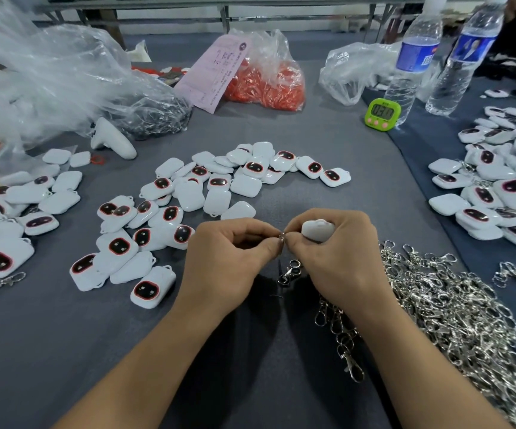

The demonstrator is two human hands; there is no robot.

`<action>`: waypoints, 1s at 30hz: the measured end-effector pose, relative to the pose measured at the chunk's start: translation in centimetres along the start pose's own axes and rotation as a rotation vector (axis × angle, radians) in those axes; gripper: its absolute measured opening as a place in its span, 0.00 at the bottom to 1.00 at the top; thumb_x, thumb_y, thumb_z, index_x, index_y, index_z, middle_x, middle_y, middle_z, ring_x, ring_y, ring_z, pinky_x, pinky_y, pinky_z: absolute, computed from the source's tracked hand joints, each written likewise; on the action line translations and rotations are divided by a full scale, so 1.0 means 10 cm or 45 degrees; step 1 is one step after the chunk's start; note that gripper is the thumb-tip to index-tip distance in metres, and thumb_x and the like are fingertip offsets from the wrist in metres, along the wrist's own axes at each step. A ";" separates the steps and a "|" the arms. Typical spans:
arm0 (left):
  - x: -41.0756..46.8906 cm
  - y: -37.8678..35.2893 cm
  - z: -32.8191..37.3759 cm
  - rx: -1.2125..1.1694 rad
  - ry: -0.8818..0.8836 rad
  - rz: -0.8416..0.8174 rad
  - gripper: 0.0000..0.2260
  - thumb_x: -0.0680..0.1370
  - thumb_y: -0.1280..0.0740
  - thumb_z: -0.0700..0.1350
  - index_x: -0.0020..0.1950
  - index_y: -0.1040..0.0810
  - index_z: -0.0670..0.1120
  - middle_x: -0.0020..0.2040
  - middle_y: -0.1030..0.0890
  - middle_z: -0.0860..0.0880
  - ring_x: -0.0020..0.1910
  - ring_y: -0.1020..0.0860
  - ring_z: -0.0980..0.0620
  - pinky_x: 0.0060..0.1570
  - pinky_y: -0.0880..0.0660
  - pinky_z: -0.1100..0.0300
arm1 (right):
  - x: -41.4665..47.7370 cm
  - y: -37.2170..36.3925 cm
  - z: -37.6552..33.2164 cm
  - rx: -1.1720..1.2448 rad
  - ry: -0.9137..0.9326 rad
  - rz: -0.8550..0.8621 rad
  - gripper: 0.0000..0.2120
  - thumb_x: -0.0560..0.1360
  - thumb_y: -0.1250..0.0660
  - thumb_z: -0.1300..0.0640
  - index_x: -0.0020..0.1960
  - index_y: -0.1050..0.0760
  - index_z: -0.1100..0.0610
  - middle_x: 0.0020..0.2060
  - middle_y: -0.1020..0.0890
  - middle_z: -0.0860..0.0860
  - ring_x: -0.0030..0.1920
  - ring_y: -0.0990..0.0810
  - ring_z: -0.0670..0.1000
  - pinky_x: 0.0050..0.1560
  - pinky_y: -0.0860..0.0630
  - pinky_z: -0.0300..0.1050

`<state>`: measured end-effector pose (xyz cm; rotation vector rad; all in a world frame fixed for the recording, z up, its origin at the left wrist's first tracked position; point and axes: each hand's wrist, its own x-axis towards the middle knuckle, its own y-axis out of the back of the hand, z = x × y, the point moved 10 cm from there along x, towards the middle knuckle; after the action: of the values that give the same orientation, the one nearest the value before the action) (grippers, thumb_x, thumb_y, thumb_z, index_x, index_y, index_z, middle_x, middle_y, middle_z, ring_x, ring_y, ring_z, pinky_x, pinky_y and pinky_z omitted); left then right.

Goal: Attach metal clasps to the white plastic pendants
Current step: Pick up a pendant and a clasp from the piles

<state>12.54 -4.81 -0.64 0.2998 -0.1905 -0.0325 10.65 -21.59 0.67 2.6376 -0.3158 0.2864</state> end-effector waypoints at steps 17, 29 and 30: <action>0.00 -0.11 -0.11 -0.090 0.121 -0.144 0.08 0.69 0.25 0.38 0.38 0.13 0.52 0.34 0.15 0.50 0.32 0.18 0.55 0.38 0.21 0.61 | -0.04 -0.02 -0.11 -0.047 0.163 -0.066 0.11 0.72 0.26 0.65 0.38 0.17 0.49 0.29 0.18 0.43 0.30 0.20 0.45 0.29 0.28 0.30; -0.02 0.35 0.16 0.415 -0.147 0.335 0.03 0.66 0.28 0.46 0.33 0.18 0.52 0.28 0.20 0.56 0.27 0.22 0.57 0.30 0.28 0.66 | -0.01 0.09 -0.06 -0.112 0.069 -0.035 0.08 0.70 0.27 0.61 0.36 0.18 0.49 0.27 0.19 0.44 0.29 0.21 0.42 0.31 0.30 0.29; -0.03 0.40 0.21 0.564 -0.210 0.377 0.04 0.68 0.28 0.46 0.33 0.19 0.52 0.28 0.21 0.57 0.29 0.22 0.56 0.32 0.26 0.63 | -0.02 0.06 -0.07 -0.129 0.065 -0.079 0.08 0.71 0.27 0.60 0.36 0.18 0.49 0.28 0.18 0.43 0.30 0.20 0.41 0.31 0.30 0.28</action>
<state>11.82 -1.62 2.43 0.7084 -0.4059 0.2825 10.15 -21.75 1.47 2.5309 -0.2250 0.3081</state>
